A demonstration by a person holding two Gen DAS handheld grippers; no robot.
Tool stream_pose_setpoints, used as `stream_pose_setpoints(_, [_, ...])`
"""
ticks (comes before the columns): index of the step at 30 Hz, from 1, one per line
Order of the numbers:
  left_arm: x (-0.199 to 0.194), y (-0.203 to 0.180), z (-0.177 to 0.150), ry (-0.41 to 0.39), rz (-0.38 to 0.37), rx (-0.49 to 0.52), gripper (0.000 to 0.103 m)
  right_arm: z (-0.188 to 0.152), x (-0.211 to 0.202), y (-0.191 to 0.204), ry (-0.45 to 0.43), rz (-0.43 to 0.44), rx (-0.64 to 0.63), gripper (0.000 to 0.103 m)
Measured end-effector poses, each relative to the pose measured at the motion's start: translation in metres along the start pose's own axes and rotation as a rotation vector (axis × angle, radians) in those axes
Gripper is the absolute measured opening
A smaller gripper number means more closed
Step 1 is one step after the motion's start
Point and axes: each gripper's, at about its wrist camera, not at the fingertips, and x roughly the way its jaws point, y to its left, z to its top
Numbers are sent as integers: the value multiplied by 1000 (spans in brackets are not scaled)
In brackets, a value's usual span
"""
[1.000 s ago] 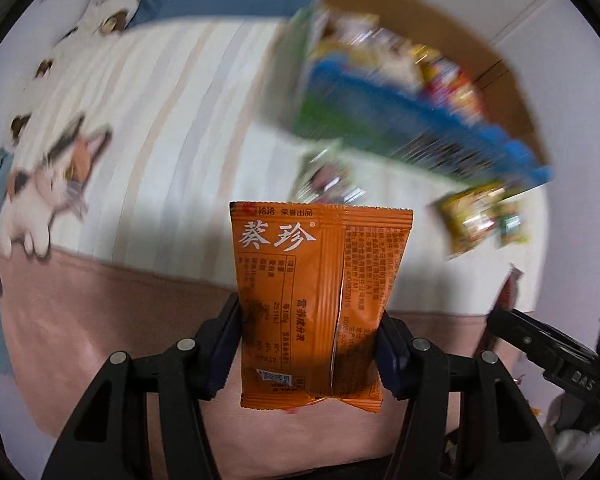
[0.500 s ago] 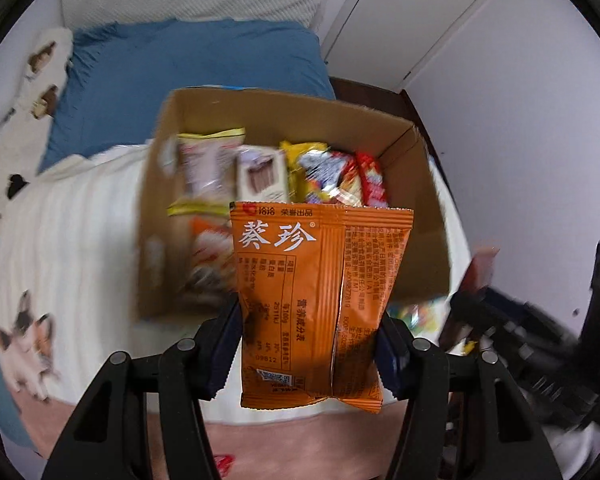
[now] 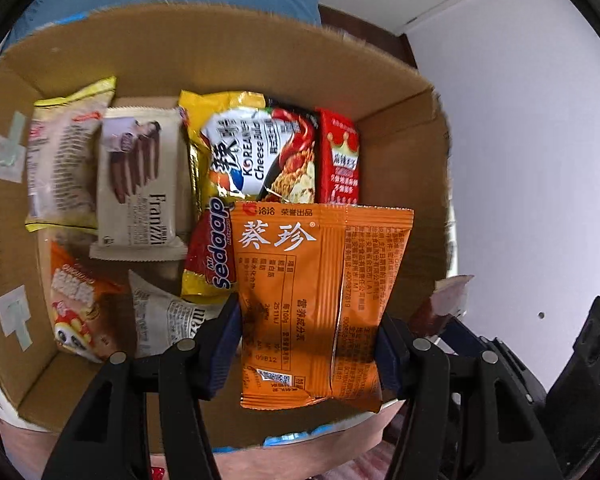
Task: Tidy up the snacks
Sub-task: 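Carry both packs into the box and open both tools to release them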
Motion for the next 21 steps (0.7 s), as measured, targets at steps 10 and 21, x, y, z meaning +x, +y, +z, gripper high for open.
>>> stream_pose_setpoints(10, [22, 9, -4, 21, 108, 18, 91, -4, 17, 3, 84, -14, 7, 85])
stream_pose_setpoints(21, [0, 23, -24, -36, 86, 23, 97, -17, 17, 17, 85, -61, -8, 94])
